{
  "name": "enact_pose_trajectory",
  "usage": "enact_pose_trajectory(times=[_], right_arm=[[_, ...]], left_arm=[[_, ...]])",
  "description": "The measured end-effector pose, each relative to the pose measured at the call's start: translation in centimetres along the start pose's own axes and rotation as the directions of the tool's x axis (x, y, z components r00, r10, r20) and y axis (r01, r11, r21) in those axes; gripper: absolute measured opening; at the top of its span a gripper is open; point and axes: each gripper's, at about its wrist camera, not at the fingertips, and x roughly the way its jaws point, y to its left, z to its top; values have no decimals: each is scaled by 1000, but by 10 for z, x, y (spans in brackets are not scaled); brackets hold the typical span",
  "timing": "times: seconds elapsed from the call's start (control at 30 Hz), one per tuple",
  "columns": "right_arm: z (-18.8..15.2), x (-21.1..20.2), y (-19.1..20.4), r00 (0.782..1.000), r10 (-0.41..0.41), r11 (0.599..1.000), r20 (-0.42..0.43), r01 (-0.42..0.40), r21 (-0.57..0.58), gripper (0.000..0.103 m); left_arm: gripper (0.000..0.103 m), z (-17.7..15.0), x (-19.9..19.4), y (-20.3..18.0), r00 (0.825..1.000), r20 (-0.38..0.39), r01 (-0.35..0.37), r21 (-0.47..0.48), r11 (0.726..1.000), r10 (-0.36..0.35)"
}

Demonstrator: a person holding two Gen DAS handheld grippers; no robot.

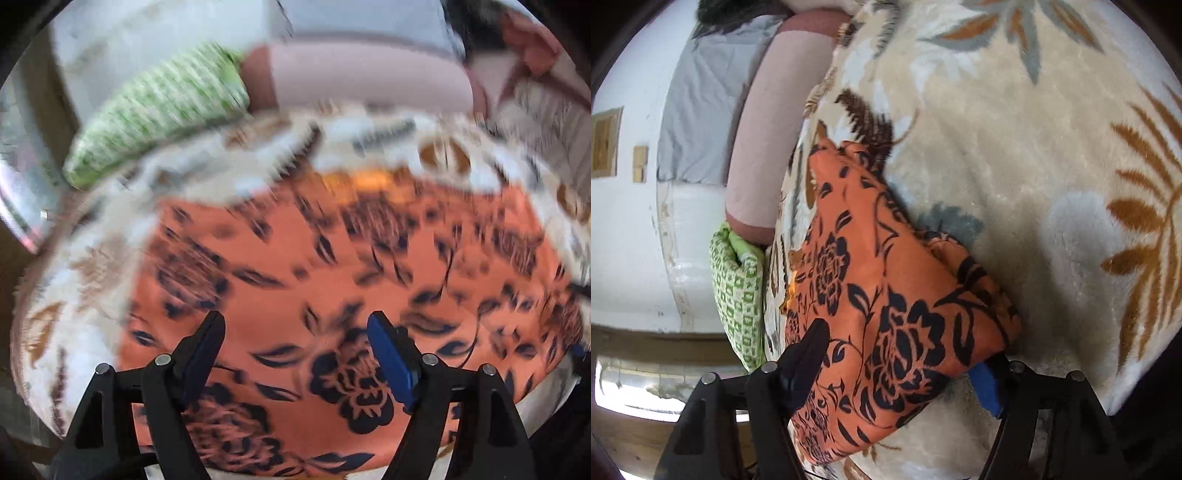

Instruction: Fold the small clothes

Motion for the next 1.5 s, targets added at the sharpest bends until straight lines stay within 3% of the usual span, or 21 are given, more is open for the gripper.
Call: enact_pose_trajectory(times=[0.03, 0.07, 0.17, 0.2, 0.23, 0.33, 0.4, 0.5, 0.57, 0.6, 0.67, 0.77, 0.83, 0.97, 1.03, 1.13, 1.17, 1.2, 1.3, 1.4, 1.5], right_arm=[[1, 0, 2, 1000, -6, 1000, -1, 6, -7, 78], [2, 2, 6, 1000, -15, 1000, -4, 15, -24, 78], [4, 7, 12, 1000, -21, 999, -23, 20, -45, 68], [4, 8, 16, 999, -23, 998, -41, 20, -61, 34], [3, 9, 19, 998, -39, 996, -51, 35, -76, 18], [1, 12, 29, 993, -109, 985, -47, 102, -138, 22], [2, 18, 22, 988, -146, 985, -49, 140, -105, 32], [3, 23, 24, 991, -130, 983, -39, 123, -133, 32], [1, 21, 40, 991, -133, 971, -24, 125, -203, 14], [-3, 16, 57, 991, -136, 957, 2, 132, -260, 14], [-16, 3, 100, 992, -120, 913, 49, 129, -387, 13], [-47, -4, 165, 993, -85, 827, 84, 117, -549, 13], [-82, 0, 210, 996, -46, 751, 77, 86, -655, 13], [-171, 36, 277, 999, -21, 578, -24, -7, -816, 13], [-214, 73, 289, 994, -73, 502, -82, -35, -864, 13], [-265, 167, 271, 944, -277, 419, -180, -50, -907, 13], [-278, 203, 253, 896, -394, 397, -203, -33, -917, 13], [-280, 216, 240, 887, -406, 430, -219, -26, -903, 15], [-278, 193, 257, 913, -350, 435, -208, -38, -899, 13], [-276, 170, 274, 930, -323, 394, -176, -37, -918, 13], [-303, 177, 288, 917, -367, 297, -157, -44, -954, 26]], left_arm=[[84, -3, 17, -3, 999, -52, -3, 14, 1000, 4], [90, -7, 19, -3, 1000, -5, -21, 7, 1000, 21], [83, -3, 11, 1, 1000, -8, -13, -15, 1000, 12], [81, -1, 2, 4, 1000, 0, 5, -23, 1000, -5], [81, 1, -7, 6, 1000, 22, 16, -28, 999, -15], [81, -1, -21, 8, 995, 89, 41, -25, 999, -38], [82, -7, 5, 3, 999, -7, 36, 2, 999, -36], [90, -15, 15, 2, 1000, 7, 12, 39, 999, -12], [89, -10, 14, 9, 999, -24, 49, 18, 999, -48], [89, -10, 12, 11, 998, -23, 66, 15, 998, -66], [78, -12, -2, 27, 992, 4, 125, -31, 992, -125], [76, -17, -33, 67, 981, 90, 184, -165, 969, -171], [76, -29, -68, 112, 973, 187, 182, -264, 947, -135], [76, -66, -113, 196, 968, 252, 124, -424, 897, -15], [76, -87, -124, 233, 968, 246, 87, -499, 862, 44], [76, -118, -129, 271, 975, 207, 54, -582, 812, 84], [76, -124, -128, 276, 976, 202, 55, -594, 803, 82], [76, -131, -127, 281, 979, 189, 55, -602, 796, 76], [76, -144, -127, 287, 978, 186, 42, -609, 792, 91], [76, -141, -118, 286, 979, 192, 66, -601, 796, 64], [76, -133, -119, 280, 976, 215, 92, -586, 805, 45]])
